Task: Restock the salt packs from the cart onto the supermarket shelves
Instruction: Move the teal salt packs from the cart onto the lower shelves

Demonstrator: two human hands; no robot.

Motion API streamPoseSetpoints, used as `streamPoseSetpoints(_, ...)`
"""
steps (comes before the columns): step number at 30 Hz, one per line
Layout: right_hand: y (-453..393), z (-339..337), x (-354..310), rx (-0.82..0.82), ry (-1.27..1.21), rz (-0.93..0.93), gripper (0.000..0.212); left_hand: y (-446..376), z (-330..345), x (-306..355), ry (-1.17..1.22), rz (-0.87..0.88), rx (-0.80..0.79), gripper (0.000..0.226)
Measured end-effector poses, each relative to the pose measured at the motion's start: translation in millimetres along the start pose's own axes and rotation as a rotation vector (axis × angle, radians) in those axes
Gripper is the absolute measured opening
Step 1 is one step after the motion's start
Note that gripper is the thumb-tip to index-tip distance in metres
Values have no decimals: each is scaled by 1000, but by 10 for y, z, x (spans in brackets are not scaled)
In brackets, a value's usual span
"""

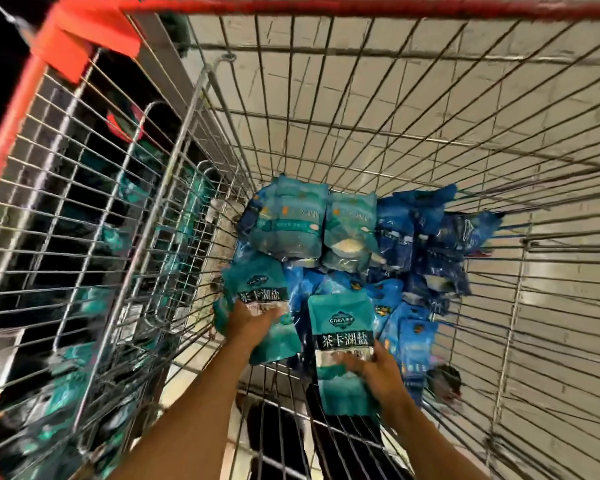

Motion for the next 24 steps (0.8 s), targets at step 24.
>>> streamPoseSetpoints(24, 3174, 139, -2957, -102, -165, -689, 38, 3369, -2406, 2273, 682, 686, 38, 102)
Point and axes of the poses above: each hand's wrist, its own y-axis away from the middle knuckle, its own z-axis out of the palm, x = y × z, the point moved 9 cm from there along -y, towards the middle knuckle, and after that the axes turned 6 degrees about z, right-handed, at the moved point
